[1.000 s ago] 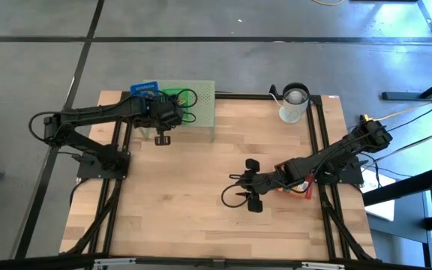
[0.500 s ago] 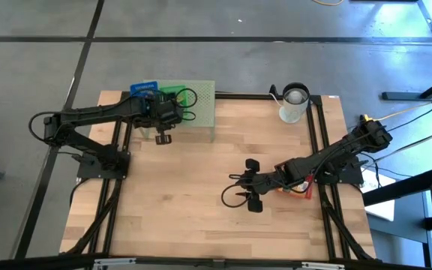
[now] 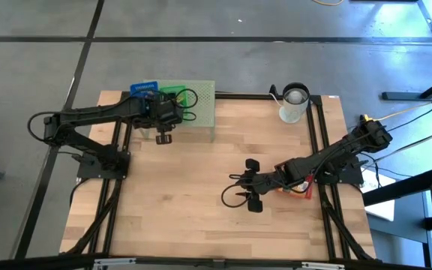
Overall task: Pick & Place Office Desk Supplies
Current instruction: Put the red bin on the shelf
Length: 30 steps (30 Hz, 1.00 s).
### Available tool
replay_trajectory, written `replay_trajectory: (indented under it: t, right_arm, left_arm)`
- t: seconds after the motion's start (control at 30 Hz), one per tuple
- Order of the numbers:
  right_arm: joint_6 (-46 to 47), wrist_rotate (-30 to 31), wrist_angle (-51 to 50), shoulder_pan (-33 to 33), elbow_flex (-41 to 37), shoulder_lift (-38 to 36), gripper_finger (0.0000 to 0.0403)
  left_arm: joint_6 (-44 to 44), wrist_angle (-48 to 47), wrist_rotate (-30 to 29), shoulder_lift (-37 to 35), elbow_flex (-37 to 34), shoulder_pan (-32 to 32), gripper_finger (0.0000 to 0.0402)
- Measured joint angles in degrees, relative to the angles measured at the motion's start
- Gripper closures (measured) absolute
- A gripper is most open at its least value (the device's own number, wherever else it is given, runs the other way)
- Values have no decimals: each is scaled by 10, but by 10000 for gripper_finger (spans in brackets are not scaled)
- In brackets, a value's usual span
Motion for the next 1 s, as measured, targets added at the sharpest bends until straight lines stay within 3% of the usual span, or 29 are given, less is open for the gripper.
replay_trajectory:
  t: [0.63, 0.87, 1.0]
  right_arm:
    - [44, 0, 53, 0, 0, 0, 211]
    - [44, 7, 92, 0, 0, 0, 211]
    - [45, 72, 101, 0, 0, 0, 211]
  left_arm:
    - [-3, -18, 14, 0, 75, -21, 260]
    - [-109, -15, 18, 0, 78, -69, 260]
    - [-145, -13, 18, 0, 78, -104, 263]
